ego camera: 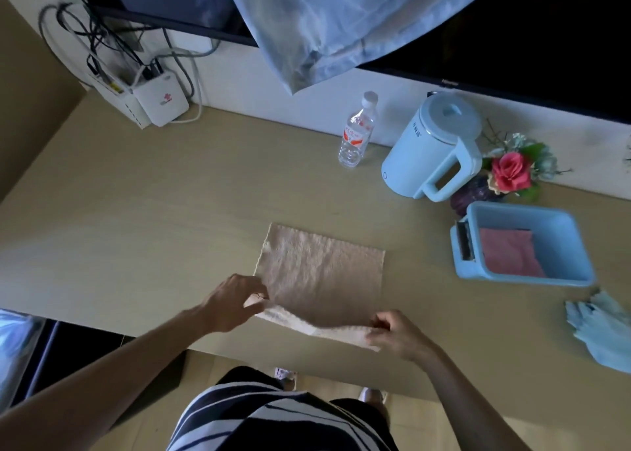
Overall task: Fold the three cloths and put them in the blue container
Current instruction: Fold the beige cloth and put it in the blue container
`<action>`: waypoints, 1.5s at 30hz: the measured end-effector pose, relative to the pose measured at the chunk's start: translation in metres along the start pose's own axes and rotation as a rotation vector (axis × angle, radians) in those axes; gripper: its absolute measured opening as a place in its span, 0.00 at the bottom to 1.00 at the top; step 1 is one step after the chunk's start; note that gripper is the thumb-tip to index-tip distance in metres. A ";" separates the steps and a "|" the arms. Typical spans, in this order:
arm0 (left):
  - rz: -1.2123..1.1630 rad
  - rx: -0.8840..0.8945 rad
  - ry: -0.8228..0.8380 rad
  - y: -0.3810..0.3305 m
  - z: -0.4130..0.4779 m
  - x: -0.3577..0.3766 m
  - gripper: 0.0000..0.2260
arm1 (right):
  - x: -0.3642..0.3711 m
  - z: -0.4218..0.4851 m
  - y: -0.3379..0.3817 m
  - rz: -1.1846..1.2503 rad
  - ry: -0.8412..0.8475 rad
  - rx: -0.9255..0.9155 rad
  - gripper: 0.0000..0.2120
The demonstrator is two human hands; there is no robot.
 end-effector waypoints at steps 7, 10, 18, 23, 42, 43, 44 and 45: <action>-0.139 -0.117 -0.060 0.009 0.028 -0.002 0.02 | -0.021 0.021 -0.006 0.082 -0.128 0.004 0.05; -0.209 -0.165 -0.138 0.012 0.046 -0.012 0.02 | -0.039 0.038 0.005 0.113 -0.218 -0.043 0.08; -0.279 -0.328 -0.307 0.029 0.075 -0.020 0.02 | -0.070 0.076 0.028 0.127 -0.358 -0.017 0.05; -0.280 -0.354 -0.326 0.036 0.087 -0.018 0.03 | -0.079 0.086 0.033 0.104 -0.400 -0.018 0.08; 0.263 -0.063 -0.275 -0.031 0.066 0.066 0.24 | -0.001 0.069 0.086 -0.542 -0.545 -0.470 0.31; 0.268 -0.108 -0.227 -0.027 0.063 0.083 0.29 | 0.021 0.072 0.082 -0.583 -0.459 -0.463 0.34; 0.266 -0.148 -0.200 -0.022 0.060 0.098 0.35 | 0.039 0.074 0.074 -0.633 -0.410 -0.440 0.36; 0.268 -0.176 -0.184 -0.018 0.058 0.107 0.38 | 0.049 0.075 0.065 -0.676 -0.399 -0.407 0.37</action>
Point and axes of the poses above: each hand's wrist, its own z-axis towards the middle knuckle, its own x-axis out of the palm, y = z × x, the point moved 9 cm from there along z, towards the middle knuckle, and after that the axes turned 4 degrees about -y, right-handed, at the moved point
